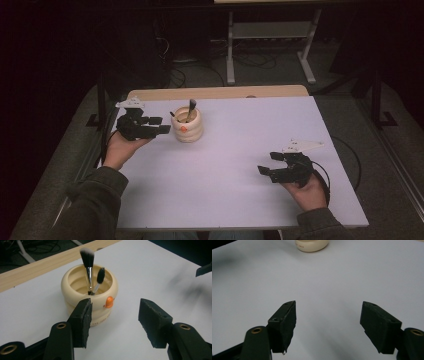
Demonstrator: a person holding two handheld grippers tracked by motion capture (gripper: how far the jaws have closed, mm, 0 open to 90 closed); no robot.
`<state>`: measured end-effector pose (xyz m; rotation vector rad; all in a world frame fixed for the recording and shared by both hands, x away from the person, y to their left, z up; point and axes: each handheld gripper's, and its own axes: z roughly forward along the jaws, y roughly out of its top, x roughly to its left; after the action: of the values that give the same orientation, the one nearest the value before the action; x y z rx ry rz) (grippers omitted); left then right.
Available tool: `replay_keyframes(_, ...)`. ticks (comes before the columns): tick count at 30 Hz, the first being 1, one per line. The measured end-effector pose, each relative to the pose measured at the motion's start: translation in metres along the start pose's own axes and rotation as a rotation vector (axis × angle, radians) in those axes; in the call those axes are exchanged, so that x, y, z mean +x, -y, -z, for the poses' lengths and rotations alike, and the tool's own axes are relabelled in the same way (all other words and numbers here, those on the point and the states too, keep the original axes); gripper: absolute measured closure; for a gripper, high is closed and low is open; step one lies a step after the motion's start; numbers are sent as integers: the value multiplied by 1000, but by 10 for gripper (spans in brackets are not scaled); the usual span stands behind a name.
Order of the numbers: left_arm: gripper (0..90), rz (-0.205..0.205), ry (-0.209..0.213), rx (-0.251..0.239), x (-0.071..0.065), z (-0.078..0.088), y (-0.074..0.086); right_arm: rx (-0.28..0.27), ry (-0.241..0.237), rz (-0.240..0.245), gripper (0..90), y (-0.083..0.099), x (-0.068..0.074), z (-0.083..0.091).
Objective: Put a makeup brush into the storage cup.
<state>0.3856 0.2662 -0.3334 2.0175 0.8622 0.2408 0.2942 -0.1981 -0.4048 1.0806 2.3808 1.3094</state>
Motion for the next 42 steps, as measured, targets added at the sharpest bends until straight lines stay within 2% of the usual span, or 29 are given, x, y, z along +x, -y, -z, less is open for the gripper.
replay_keyframes(9, 399, -3, 11, -2, -6, 4, 13, 2, 2, -1, 280, 0, 0, 0)
replay_keyframes(14, 374, -11, 5, -2, -9, 9, 14, 3, 2, -3, 281, 0, 0, 0)
replay_keyframes(18, 369, -36, -4, -5, -14, 12, 15, 2, 3, -2, 281, 0, 0, 0)
replay_keyframes(21, 363, -41, -3, -3, -16, 12, 20, 4, 3, -9, 281, 0, 1, 0)
replay_keyframes(25, 351, -29, -2, 8, -18, 10, 29, 3, 4, -7, 281, 1, 1, 0)
replay_keyframes(31, 335, -37, 4, 3, -22, 11, 36, 5, 2, -8, 280, 1, 1, -1)
replay_keyframes(37, 299, -60, -9, -1, -33, 12, 43, 1, 1, -6, 279, 1, 2, -1)
replay_keyframes(42, 274, -59, 0, -5, -39, 13, 50, -1, -2, -3, 279, 1, 2, 0)
